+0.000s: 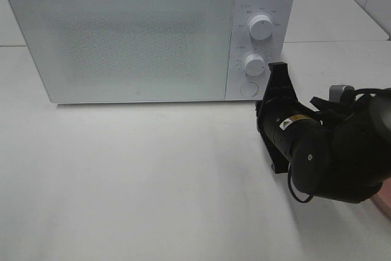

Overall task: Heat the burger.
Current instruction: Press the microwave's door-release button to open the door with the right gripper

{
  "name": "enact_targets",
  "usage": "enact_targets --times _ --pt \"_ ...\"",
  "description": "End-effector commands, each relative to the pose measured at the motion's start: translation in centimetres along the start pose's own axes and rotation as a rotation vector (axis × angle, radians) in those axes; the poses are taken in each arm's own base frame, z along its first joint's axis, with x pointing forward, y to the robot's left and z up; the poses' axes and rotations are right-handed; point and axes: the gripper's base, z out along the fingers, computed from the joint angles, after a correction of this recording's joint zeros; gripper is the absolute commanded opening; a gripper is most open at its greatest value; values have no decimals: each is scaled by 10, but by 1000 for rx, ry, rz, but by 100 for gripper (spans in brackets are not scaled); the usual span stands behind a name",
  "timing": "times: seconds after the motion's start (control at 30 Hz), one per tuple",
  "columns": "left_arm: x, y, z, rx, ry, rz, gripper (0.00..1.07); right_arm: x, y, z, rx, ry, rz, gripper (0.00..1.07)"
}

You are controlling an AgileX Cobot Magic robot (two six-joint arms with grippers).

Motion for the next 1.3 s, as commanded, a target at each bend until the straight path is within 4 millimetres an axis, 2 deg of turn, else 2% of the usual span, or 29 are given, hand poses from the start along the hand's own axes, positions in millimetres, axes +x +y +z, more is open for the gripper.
enact_targets --times 0.03,0.27,0.37,0.43,0.7,0.97,1.3 --pt "-1 -1 0 2 -6 -10 100 2 2 5 -17 0 2 0" --pt "-1 -1 0 2 -6 -10 100 -4 10 32 -38 19 17 0" --pt "-1 -1 0 2 -6 -10 100 -5 10 34 -28 18 20 0" --pt "-1 -1 0 2 -6 -10 100 -5 10 47 11 26 33 0" --pt "-1 -1 0 2 -6 -10 100 -6 10 69 0 10 50 0" --pt "-1 -1 0 2 -6 -10 100 -5 11 81 -2 24 64 0" --pt "-1 -1 0 2 -6 -10 100 -9 11 84 -23 2 77 0"
